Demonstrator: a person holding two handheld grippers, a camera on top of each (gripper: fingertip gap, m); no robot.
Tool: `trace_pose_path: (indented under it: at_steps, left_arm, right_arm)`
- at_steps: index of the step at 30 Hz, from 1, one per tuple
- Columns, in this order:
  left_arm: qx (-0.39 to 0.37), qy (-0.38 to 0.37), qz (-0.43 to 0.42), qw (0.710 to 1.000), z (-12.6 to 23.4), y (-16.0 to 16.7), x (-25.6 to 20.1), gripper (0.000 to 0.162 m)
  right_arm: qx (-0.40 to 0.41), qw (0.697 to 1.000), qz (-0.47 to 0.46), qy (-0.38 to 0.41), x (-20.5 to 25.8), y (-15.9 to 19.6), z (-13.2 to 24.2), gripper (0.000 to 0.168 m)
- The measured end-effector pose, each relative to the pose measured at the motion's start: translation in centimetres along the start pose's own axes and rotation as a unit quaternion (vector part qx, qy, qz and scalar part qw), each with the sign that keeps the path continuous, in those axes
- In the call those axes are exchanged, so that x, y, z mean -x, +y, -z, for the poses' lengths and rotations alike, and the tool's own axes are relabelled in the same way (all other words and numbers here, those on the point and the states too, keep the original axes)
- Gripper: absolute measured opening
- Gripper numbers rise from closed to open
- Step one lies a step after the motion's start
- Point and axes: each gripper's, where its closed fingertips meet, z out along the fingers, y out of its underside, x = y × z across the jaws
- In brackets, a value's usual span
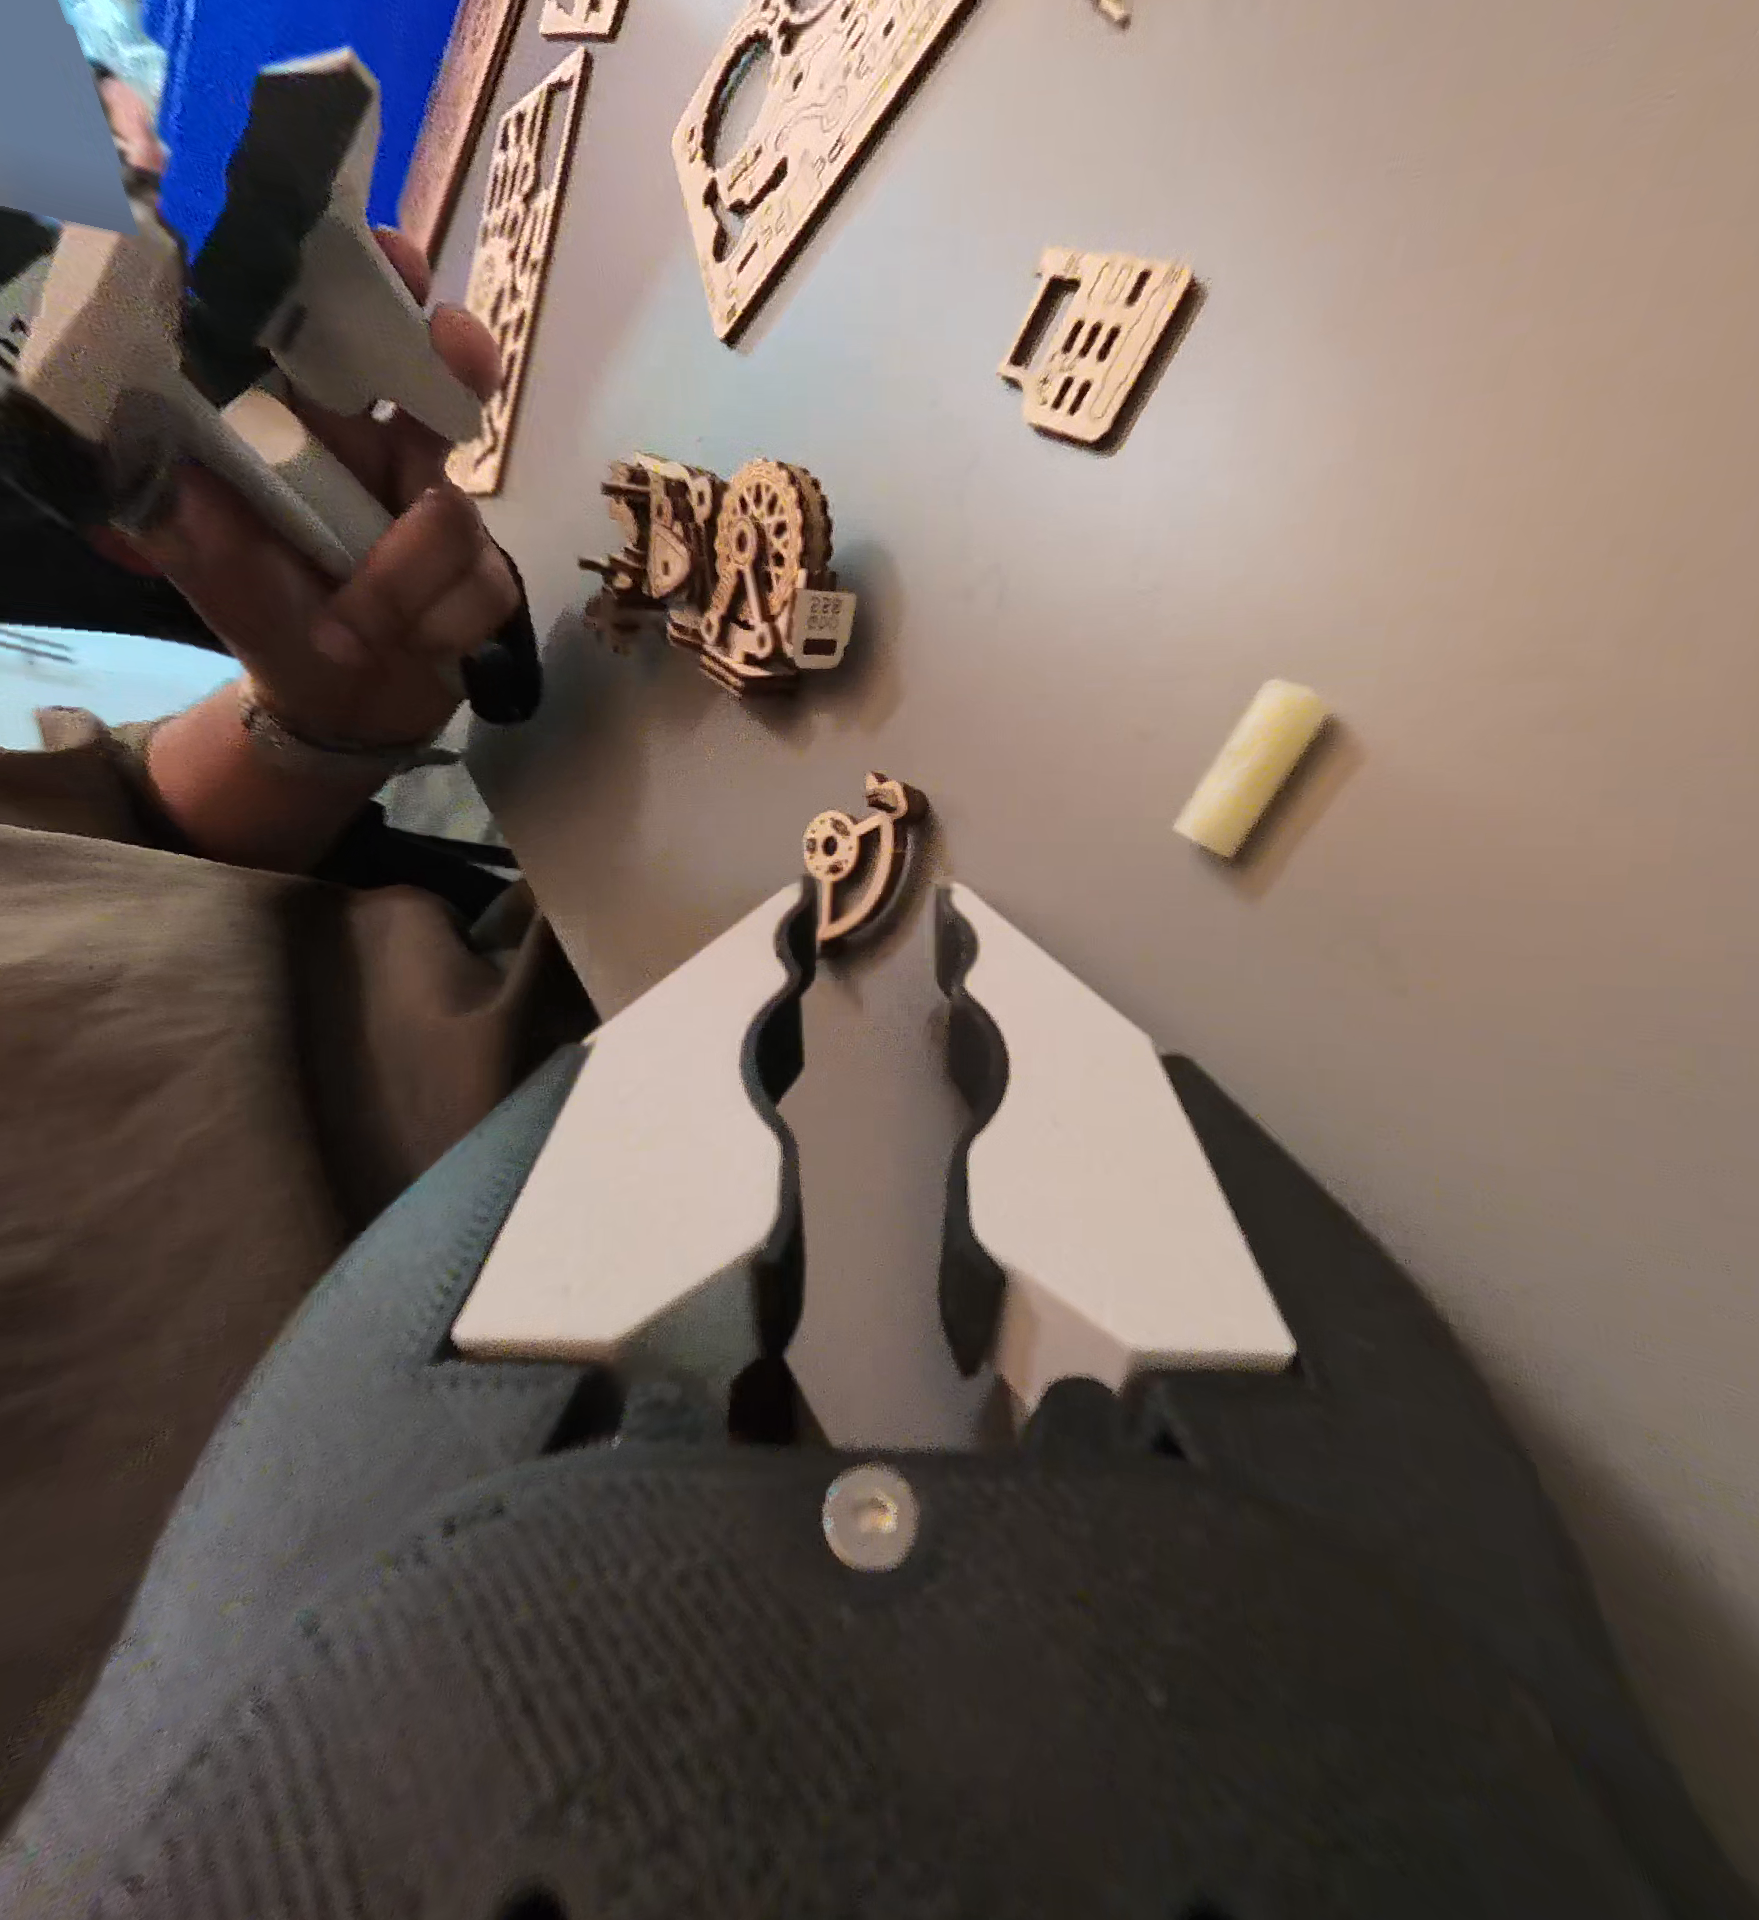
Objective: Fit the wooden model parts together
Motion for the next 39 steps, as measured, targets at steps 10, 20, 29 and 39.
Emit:
trace_pose_path:
  at_steps: [10, 20, 29, 39]
  left_arm:
    - [-0.002, -0.004, -0.001, 1.000, 0.1, -0.1, 0.3, 0.042]
    - [0.067, 0.031, 0.056, 0.996, -0.5, 2.2, -0.2, 0.036]
    - [0.068, 0.059, 0.075, 0.993, 0.4, 2.0, -0.7, 0.043]
    - [0.036, 0.003, 0.067, 0.997, 1.5, 1.1, 2.1, 0.058]
  right_arm:
    - [-0.164, 0.947, 0.246, 0.125, 1.5, -5.3, 3.5, 0.026]
    - [-0.128, 0.908, 0.300, 0.264, -1.4, -4.9, 2.1, 0.053]
    - [-0.182, 0.915, 0.290, 0.214, -0.4, -5.9, 2.6, 0.047]
    - [-0.253, 0.878, 0.387, 0.124, 4.0, -8.3, 1.9, 0.058]
